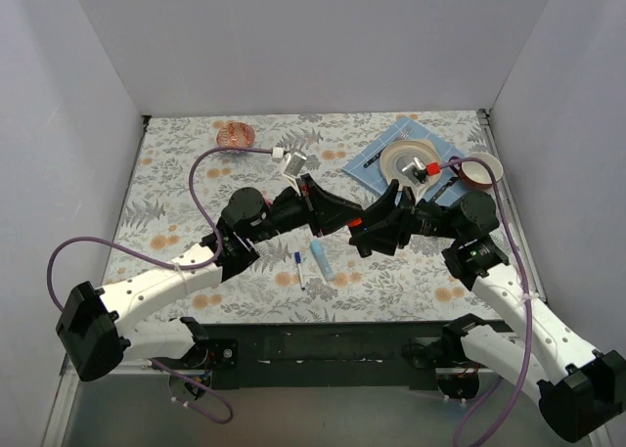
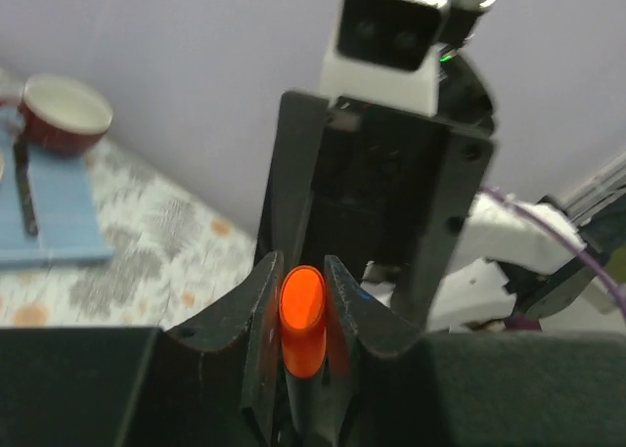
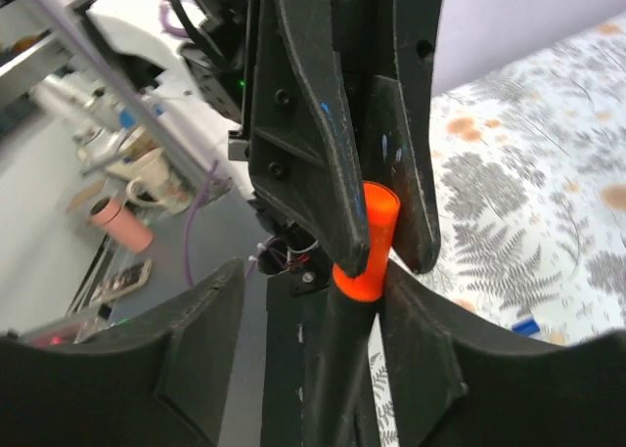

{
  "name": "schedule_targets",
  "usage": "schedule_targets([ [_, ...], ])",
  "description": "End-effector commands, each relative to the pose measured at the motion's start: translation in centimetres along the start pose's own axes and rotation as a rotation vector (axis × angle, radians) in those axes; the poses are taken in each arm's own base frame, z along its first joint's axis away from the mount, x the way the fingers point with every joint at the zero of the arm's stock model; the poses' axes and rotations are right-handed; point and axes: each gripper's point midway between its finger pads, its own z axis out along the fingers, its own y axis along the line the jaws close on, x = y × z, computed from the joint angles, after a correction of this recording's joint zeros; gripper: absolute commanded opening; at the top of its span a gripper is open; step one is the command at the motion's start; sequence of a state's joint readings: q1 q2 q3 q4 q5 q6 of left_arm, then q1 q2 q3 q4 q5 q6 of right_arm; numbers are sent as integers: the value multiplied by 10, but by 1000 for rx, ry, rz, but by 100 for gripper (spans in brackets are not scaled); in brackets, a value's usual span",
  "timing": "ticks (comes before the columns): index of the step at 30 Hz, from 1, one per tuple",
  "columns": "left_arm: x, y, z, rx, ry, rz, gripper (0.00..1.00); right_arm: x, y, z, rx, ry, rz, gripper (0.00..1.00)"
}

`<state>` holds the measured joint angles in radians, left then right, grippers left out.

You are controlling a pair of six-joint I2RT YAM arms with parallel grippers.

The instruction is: Insert the pens into the pen caps

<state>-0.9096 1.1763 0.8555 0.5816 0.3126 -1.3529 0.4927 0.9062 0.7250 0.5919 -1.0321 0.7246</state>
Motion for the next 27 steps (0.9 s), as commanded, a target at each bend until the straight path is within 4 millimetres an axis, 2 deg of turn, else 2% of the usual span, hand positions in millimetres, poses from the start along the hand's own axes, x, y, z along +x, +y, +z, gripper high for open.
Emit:
schedule_targets([
  [1,56,96,-50,-344,314,-111,0,-22,10,-11,122,-144,-157,65],
  [3,50,116,-62,-417,325,-91,0,-15,5,-17,177,-144,-141,69],
  [5,39,147,-81,-545,320,-59,0,-13,1,-21,220,-156,-140,71],
  [6,38,171,-102,-651,338,-54,0,-10,-2,-23,236,-152,-136,72],
  [8,43,191,-123,-723,376,-73,0,-7,-7,-27,277,-160,-139,73],
  [9,43,204,-140,-773,404,-79,0,-3,-11,-28,295,-147,-138,73],
  [11,54,222,-163,-866,467,-101,0,-3,-17,-31,333,-150,-138,73],
  [12,51,232,-173,-907,476,-103,0,-1,-20,-31,343,-146,-141,73],
  [13,53,238,-181,-933,501,-96,0,0,-22,-32,352,-143,-139,73],
  [14,64,245,-191,-968,550,-123,0,1,-25,-32,356,-140,-134,73],
  [16,66,252,-198,-986,580,-130,0,3,-27,-31,355,-132,-130,73],
  [17,77,260,-204,-1008,619,-163,0,5,-28,-30,351,-122,-122,73],
  [22,110,273,-217,-1053,695,-278,0,7,-30,-29,344,-111,-124,73],
  [25,120,282,-221,-1082,688,-303,0,9,-31,-30,348,-108,-131,73],
  [27,124,287,-222,-1100,687,-326,3,9,-31,-30,350,-110,-139,73],
])
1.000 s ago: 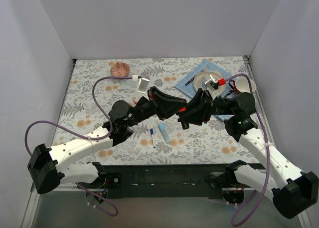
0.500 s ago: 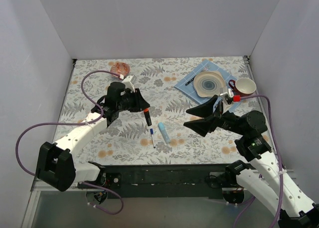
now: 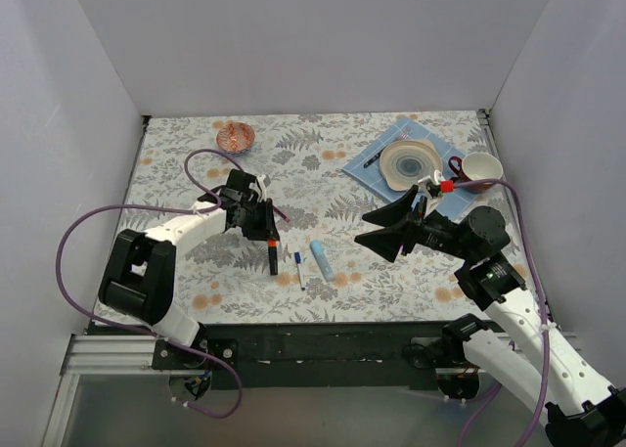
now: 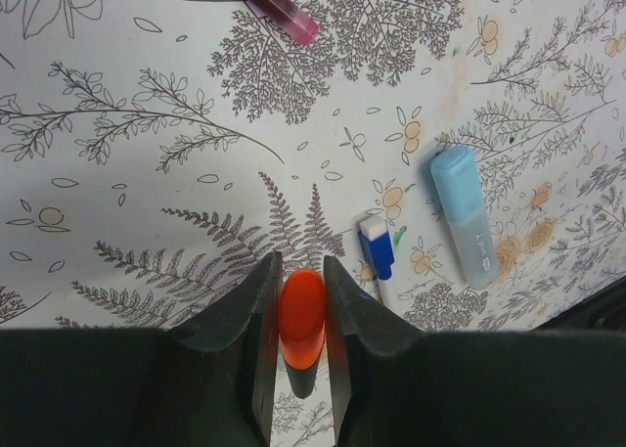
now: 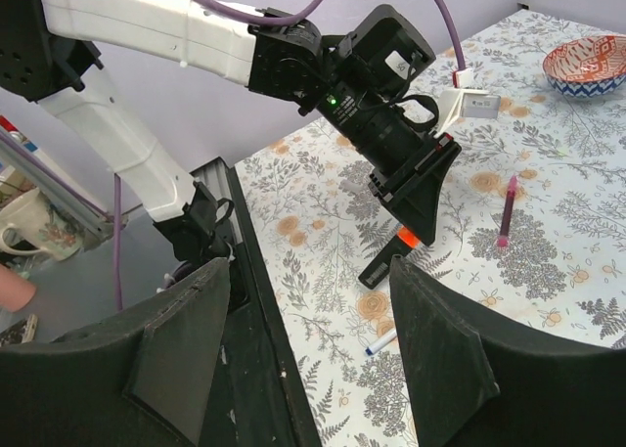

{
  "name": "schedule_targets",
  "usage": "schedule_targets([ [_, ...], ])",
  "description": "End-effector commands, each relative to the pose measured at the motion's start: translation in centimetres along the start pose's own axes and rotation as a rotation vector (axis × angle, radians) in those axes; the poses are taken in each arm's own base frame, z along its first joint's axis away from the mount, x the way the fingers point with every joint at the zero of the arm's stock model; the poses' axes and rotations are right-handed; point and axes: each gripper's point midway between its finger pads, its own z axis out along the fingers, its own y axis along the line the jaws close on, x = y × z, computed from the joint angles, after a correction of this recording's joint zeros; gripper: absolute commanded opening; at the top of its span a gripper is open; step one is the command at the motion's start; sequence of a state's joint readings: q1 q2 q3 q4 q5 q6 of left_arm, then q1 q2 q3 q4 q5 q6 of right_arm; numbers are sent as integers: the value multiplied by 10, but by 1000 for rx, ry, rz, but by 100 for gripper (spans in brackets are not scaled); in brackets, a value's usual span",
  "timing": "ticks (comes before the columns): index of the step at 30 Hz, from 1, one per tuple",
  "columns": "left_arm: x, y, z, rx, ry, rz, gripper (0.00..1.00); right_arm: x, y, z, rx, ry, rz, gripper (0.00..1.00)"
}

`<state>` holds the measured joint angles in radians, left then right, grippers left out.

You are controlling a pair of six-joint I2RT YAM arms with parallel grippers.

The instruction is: Insert the pens into the pen caps

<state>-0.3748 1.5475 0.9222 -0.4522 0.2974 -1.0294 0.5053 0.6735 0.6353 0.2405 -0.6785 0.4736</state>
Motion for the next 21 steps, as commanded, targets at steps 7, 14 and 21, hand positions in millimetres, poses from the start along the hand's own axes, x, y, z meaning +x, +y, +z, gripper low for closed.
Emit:
schedule_targets([
  [7,-2,10,10,-56,-19,-117,29,-5,-2,-1,15,-20,-45,73],
  [14,-16,25,7,-160,-81,-156,40,-7,-1,-2,20,-20,-51,73],
  [21,-81,47,-16,-388,-307,-245,52,-8,-3,-4,44,-28,-50,73],
])
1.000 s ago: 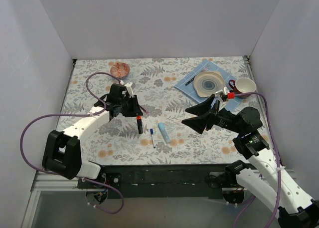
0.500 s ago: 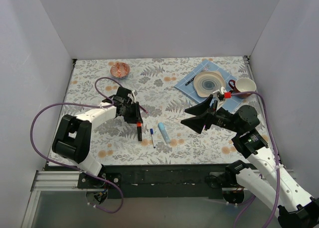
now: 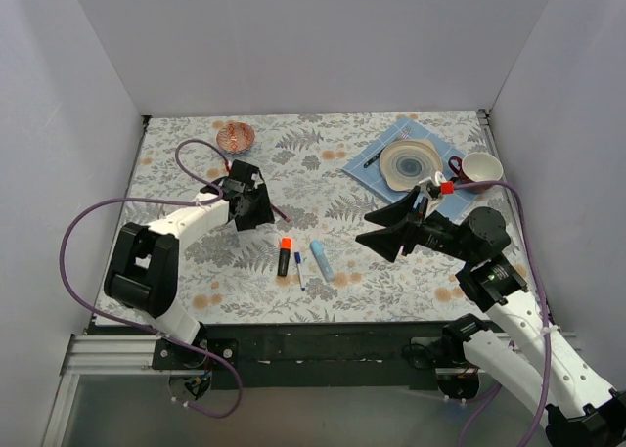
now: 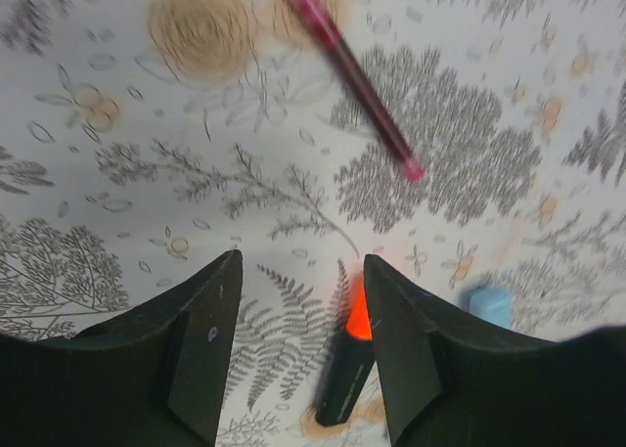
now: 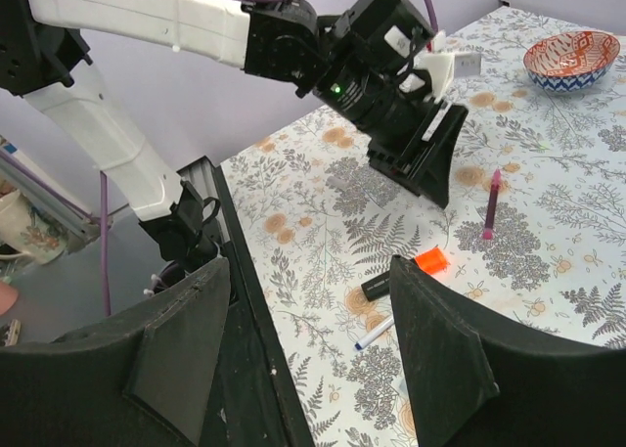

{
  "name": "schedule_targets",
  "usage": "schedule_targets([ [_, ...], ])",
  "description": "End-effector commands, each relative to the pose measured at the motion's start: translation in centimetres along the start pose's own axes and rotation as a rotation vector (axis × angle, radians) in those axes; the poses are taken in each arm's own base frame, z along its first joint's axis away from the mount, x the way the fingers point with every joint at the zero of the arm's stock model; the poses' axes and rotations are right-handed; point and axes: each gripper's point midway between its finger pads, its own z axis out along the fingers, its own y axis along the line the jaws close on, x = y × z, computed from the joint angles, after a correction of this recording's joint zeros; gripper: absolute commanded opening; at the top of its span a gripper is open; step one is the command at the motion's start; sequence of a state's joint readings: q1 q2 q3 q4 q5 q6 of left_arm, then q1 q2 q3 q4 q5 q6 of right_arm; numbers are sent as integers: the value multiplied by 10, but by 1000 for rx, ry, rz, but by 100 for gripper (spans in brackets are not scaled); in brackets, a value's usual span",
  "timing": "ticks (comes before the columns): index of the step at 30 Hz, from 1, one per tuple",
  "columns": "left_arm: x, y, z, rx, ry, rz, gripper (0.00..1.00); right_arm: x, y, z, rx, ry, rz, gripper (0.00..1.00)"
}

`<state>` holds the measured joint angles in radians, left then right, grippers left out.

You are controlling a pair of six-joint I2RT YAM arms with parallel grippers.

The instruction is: Insert the pens into the pen caps

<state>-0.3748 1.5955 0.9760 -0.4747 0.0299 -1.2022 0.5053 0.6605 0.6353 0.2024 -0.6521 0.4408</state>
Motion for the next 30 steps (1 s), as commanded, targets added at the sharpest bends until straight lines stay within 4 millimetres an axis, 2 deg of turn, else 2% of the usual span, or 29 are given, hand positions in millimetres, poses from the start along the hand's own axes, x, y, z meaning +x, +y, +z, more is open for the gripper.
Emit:
schedule_targets([
  [1,-70,3,-12,-140,-219,-120,52,-10,0,-1,23,-31,-26,72],
  [3,-78,8,-11,-206,-243,-228,49,-7,-3,-2,38,-25,-18,72],
  [4,-79,10,-2,-234,-226,-251,48,-7,-6,-1,48,-26,-15,72],
  [6,-90,3,-3,-251,-230,-332,45,-6,-7,-1,53,-22,-10,71],
  [10,-99,-7,7,-263,-200,-411,41,-8,-6,-1,51,-26,-16,70],
  [15,-106,-11,16,-281,-203,-457,42,-7,-9,-1,64,-31,-16,69],
  [20,-100,-11,29,-304,-185,-459,42,-7,-9,-1,65,-32,-17,69],
  [25,-86,-9,46,-339,-145,-447,41,-8,-8,-2,63,-34,-23,69],
  [30,-83,-11,60,-339,-134,-414,40,-8,-8,-2,66,-31,-25,68],
])
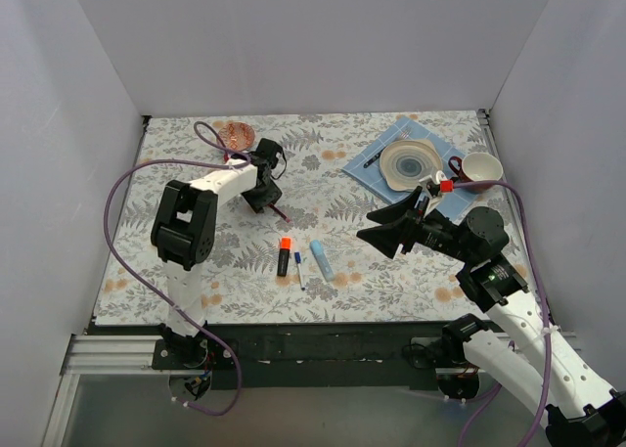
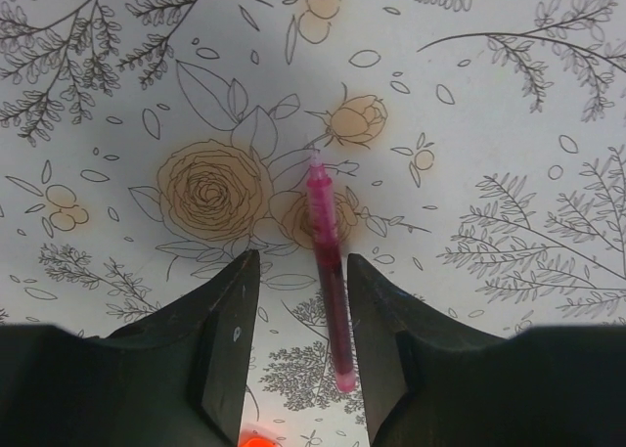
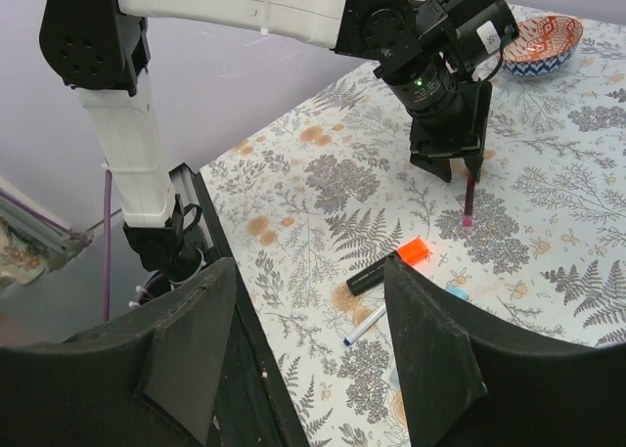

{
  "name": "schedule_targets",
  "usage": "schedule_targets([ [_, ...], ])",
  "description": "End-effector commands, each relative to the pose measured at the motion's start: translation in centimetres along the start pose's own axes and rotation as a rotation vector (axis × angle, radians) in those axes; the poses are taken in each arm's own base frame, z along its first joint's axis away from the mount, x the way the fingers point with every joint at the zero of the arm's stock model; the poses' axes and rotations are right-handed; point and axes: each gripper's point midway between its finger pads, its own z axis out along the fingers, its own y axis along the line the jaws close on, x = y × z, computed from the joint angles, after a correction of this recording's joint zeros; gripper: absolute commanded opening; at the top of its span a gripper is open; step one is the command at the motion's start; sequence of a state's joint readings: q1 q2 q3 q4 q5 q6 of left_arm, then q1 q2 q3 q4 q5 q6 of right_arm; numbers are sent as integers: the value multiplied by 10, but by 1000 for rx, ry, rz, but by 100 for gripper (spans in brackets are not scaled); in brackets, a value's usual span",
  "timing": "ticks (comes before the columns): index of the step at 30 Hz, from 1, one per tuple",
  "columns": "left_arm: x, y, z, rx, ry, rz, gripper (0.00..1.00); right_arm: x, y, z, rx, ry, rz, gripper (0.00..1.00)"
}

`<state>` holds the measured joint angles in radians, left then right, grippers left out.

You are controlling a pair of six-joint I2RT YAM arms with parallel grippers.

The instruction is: Insert the pens into the pen caps

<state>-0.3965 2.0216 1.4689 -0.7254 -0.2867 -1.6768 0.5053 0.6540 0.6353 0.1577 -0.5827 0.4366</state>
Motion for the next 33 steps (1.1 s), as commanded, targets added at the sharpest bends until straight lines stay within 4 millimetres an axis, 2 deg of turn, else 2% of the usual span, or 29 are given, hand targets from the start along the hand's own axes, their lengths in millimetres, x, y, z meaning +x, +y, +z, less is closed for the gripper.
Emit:
schedule_targets([
  [1,-5,-9,-1,4,-35,12,39,-10,5,-1,-12,-27,-44,68],
  [8,9,10,11,-56,-33,101,29,-12,6,1,-15,-26,-41,68],
  [9,13,18,14,-74,-28,112,27,-12,6,1,-16,-29,-39,68],
  [16,11,43,14,-166,-55,167,9,-2,-1,3,0,-19,6,67],
  [20,16,45,13,-123,-49,196,5,9,-8,6,11,1,54,66],
  [22,20,42,12,-90,-40,204,0,15,-12,9,21,16,83,65],
  [24,22,39,10,-61,-28,213,0,21,-18,11,35,24,102,65],
  [28,11,28,-9,14,-69,206,0,35,-35,18,86,43,160,66],
  [31,-1,18,-31,90,-111,208,0,45,-49,27,119,84,207,68],
  [32,-6,13,-43,127,-132,202,0,45,-52,29,125,88,211,70],
  [33,-5,11,-48,149,-129,206,0,52,-59,34,138,107,226,70],
])
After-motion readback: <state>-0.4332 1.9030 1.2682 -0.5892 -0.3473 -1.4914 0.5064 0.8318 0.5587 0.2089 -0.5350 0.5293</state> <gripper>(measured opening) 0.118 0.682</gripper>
